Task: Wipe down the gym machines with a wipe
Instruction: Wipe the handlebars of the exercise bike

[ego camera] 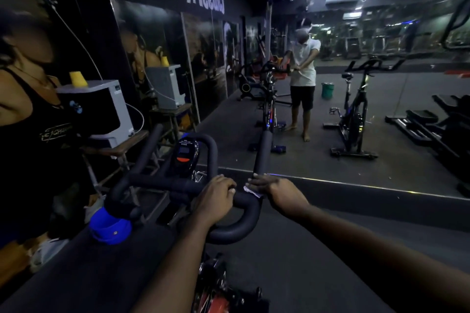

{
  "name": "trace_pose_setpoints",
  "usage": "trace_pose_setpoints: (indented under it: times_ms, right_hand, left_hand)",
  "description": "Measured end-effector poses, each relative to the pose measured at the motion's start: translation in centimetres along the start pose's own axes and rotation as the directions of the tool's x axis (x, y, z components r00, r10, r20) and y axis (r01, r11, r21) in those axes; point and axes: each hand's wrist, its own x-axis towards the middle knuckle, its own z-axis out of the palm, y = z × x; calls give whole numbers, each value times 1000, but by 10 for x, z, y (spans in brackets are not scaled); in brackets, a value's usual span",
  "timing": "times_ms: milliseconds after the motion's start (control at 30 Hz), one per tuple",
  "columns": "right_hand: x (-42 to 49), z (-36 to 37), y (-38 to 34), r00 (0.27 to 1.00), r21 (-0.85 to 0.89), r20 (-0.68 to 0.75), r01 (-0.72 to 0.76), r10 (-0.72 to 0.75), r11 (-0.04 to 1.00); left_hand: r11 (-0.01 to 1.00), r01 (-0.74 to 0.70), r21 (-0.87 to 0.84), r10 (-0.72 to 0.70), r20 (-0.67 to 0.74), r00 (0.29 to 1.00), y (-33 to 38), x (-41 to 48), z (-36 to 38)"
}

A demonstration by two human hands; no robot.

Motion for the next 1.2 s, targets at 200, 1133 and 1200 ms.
trace_pose_setpoints:
  times_ms: [200,1133,1200]
  right_hand:
    - [46,-21,52,929,-84,-369,-48,14,995]
    - [106,10,65,473,987,49,-159,879,31]
    - [93,26,55,554,991,133,-89,822,-100]
  left_hand:
    - [951,267,157,-266,-29,964,17,17,9]
    - [981,21,192,0,-109,994,3,56,2]
    - [987,-33,159,62,-178,982,-7,54,9]
